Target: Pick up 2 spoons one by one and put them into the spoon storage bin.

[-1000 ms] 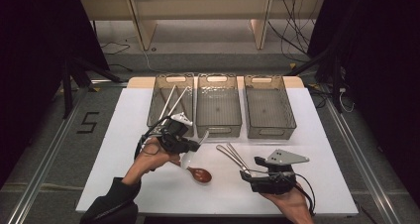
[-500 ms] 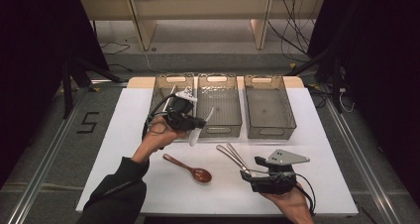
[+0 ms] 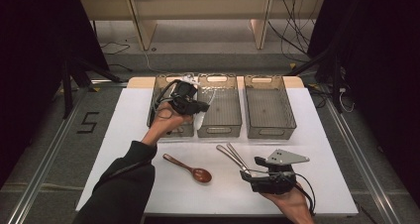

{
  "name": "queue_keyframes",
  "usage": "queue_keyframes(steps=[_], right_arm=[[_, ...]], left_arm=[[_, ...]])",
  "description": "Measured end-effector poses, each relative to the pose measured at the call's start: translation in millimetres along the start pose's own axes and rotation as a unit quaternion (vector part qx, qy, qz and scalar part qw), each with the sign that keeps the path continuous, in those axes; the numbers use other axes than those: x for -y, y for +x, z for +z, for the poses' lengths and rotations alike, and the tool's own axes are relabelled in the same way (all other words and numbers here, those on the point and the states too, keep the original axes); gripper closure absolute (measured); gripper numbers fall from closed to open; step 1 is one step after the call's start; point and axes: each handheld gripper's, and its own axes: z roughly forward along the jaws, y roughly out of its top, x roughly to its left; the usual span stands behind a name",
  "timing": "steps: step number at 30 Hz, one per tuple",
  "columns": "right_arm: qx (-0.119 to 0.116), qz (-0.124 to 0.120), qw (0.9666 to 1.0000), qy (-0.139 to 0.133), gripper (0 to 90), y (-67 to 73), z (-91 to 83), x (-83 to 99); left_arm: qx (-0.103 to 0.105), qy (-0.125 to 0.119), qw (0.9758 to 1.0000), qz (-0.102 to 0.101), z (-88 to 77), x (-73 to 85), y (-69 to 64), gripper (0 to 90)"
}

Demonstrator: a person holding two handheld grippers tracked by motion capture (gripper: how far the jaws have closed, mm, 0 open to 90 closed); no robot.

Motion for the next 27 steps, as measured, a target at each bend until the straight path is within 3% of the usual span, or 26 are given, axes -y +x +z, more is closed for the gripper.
queue_keyframes(steps=[15,27], right_arm=[[-0.001,0.0,1.0,0.001,30.3,-0.5,0.3,0.5],[-0.002,0.0,1.0,0.001,30.3,-0.5,0.9,0.7]], left_arm=[[-0.034,-0.009,0.9994,-0.007,28.8,-6.5,15.2,84.5],[-0.05,-0.009,0.9987,0.009,47.3,-4.3,18.5,84.3]])
